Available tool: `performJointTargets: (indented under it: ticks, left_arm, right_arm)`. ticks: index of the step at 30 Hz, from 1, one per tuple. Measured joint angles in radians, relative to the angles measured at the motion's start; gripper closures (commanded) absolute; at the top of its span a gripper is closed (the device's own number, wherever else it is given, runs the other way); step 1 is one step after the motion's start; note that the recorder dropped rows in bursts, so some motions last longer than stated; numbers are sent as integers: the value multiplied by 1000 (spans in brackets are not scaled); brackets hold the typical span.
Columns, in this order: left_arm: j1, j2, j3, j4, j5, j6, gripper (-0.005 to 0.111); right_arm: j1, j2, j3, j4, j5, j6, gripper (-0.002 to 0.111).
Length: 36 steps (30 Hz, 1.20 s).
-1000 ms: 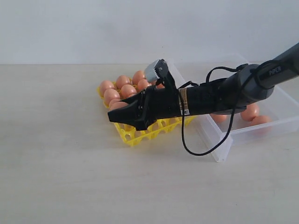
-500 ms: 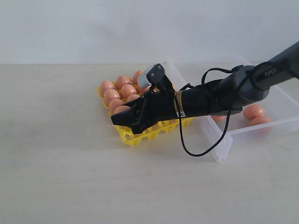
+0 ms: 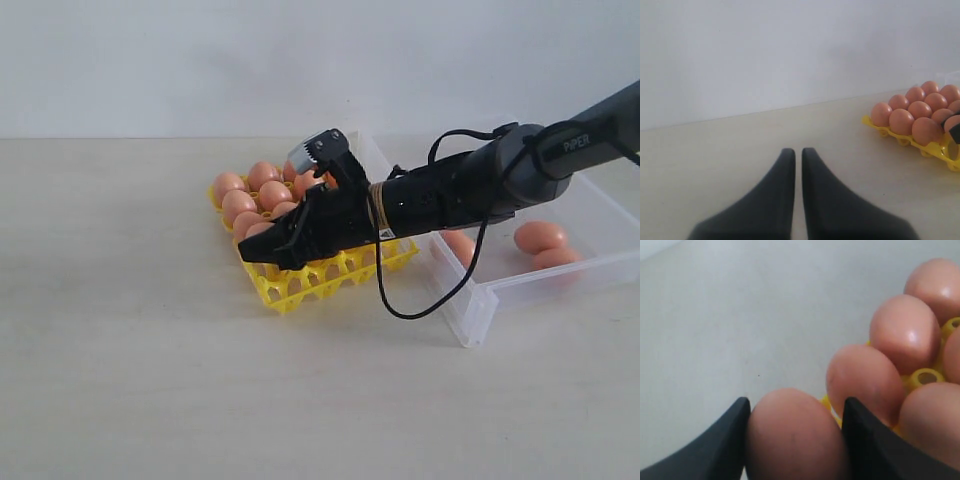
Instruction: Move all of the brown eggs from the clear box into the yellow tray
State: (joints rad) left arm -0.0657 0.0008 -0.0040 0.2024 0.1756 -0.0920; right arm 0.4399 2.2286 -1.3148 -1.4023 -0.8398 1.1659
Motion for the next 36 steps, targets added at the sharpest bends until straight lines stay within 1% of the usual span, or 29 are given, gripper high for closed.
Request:
performJointTargets:
  ticks: [6,8,11,16,18,32,33,36]
  left_arm:
    - [0,0,0,0,0,0,103]
    - [0,0,0,0,0,0,103]
    - [0,0,0,0,0,0,103]
    - [0,0,0,0,0,0,103]
    - [0,0,0,0,0,0,103]
    - [0,0,0,0,0,0,103]
    - [0,0,0,0,0,0,103]
    - [0,0,0,0,0,0,103]
  right_arm:
    - [0,0,-4,-49,3,54,108]
    - [0,0,-4,-51,3,58,106]
    - [0,0,-4,-56,9,65,96]
    - [0,0,-6,-56,25,65,70]
    - [0,0,-10,-53,39,69,65]
    - [0,0,-10,-53,41,74,65]
    - [0,0,-10,-53,41,74,63]
    - [0,0,-10,-53,41,74,51]
